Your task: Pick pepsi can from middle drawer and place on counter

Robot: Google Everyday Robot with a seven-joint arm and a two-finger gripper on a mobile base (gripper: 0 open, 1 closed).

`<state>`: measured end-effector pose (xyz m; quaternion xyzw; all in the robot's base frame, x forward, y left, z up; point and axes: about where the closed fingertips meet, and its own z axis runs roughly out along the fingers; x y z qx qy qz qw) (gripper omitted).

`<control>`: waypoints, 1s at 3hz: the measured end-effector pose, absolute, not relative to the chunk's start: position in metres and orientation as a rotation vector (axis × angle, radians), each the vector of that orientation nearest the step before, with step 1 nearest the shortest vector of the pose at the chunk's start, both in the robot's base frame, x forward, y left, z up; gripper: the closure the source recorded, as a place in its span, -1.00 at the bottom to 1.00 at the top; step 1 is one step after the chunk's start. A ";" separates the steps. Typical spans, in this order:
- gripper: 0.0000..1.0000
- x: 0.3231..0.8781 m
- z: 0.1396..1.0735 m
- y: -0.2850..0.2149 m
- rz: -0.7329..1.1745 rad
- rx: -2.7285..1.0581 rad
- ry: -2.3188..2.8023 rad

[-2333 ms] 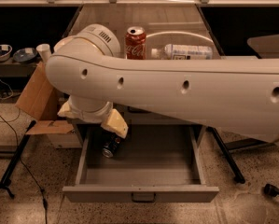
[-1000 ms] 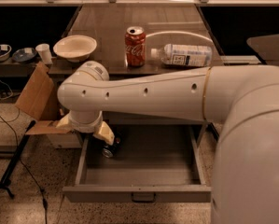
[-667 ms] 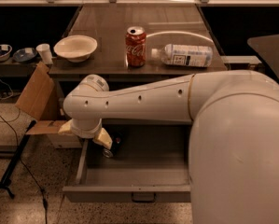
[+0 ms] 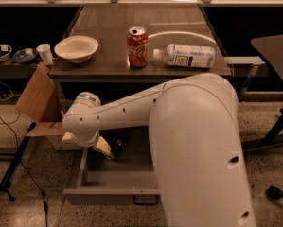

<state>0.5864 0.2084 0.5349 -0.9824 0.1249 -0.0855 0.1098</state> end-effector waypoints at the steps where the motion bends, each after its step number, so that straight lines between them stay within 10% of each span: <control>1: -1.00 0.586 0.534 0.208 -0.252 -2.888 0.367; 3: -1.00 0.615 0.497 0.190 -0.325 -2.958 0.451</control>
Offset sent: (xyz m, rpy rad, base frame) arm 0.0380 -0.0178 -0.0412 -0.1243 -0.0507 -0.0740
